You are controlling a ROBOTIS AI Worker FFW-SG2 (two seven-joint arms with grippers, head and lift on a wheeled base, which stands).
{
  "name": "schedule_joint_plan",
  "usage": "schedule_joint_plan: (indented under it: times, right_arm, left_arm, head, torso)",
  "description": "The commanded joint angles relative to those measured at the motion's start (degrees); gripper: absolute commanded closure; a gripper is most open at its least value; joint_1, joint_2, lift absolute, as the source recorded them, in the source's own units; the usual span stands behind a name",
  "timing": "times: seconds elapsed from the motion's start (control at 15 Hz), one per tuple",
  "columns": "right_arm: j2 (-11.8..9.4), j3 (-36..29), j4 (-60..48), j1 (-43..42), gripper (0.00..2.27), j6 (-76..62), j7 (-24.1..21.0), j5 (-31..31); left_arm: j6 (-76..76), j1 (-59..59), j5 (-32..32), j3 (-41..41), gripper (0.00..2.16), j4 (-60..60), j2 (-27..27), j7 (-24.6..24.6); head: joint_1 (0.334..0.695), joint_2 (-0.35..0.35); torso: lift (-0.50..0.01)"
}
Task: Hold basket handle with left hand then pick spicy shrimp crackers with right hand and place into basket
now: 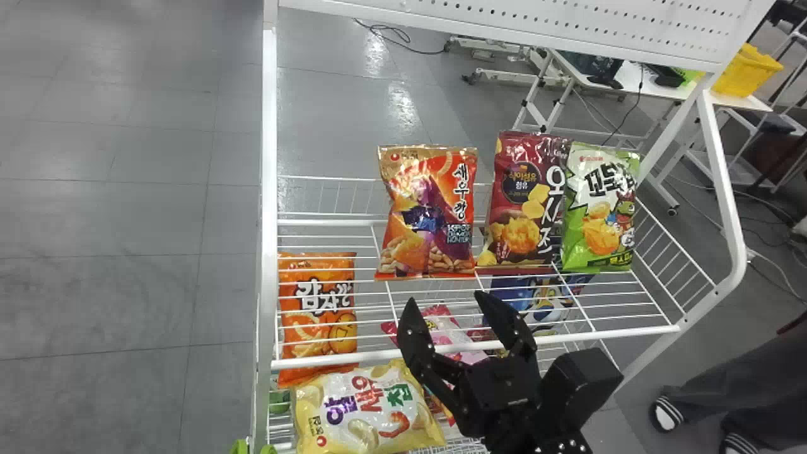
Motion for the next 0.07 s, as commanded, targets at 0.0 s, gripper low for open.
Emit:
schedule_joint_plan:
  times: [0.0]
  right_arm:
    - [0.0,0.1,0.9,-0.3,0.1,-1.1,0.1,0.3]
  left_arm:
    - [0.1,0.0,0.0,0.0,1.9,0.0,-0.1,-0.1]
  head:
    - [0.695,-0.329]
  torso:
    - [-0.037]
